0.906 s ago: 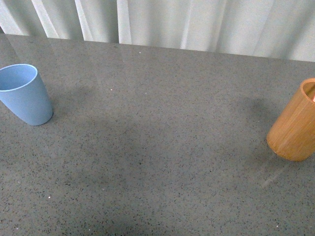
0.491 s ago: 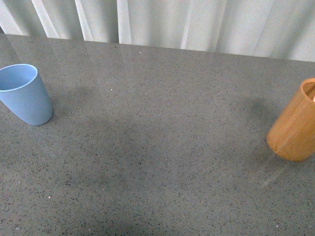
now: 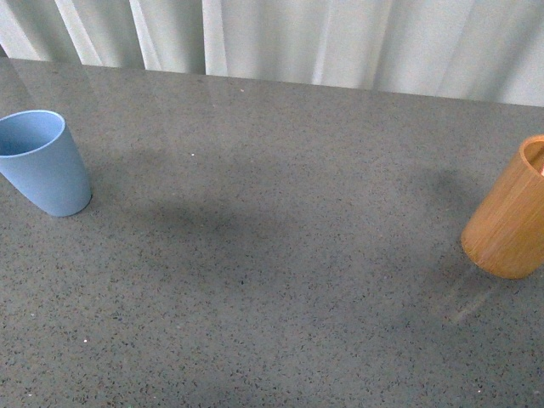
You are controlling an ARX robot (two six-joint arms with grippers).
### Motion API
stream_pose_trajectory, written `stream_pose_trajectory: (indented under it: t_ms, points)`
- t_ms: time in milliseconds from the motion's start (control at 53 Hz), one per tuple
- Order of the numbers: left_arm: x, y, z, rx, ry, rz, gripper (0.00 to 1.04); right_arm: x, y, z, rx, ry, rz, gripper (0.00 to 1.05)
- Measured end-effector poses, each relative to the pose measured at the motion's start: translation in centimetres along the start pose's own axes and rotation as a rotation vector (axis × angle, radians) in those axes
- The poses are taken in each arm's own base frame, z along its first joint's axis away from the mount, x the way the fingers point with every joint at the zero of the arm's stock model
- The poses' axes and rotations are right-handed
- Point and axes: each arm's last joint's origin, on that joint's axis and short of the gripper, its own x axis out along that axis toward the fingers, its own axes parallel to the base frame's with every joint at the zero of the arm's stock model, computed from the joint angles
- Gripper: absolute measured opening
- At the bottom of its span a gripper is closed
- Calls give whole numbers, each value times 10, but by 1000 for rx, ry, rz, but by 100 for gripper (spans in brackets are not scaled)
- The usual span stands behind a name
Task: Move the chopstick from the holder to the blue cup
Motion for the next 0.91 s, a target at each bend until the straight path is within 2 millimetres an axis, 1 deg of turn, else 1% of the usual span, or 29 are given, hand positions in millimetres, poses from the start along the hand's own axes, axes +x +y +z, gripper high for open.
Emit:
stream_pose_trajectory:
  t_ms: [57,151,170,245,472,642,906]
  points:
    - [21,2,7,-9,42,30,98,0,0,0,0,0,0,95]
    - [44,6,16,-26,82,76,98,0,0,0,0,0,0,95]
    - [52,8,20,-33,94,90,98,0,0,0,0,0,0,95]
    - [66,13,29,-49,109,116,98,0,0,0,0,0,0,95]
    - [87,20,41,-62,129,168,98,0,0,0,0,0,0,95]
    - [99,22,41,-65,158,188,98,0,0,0,0,0,0,95]
    - [120,18,37,-53,206,230,98,0,0,0,0,0,0,95]
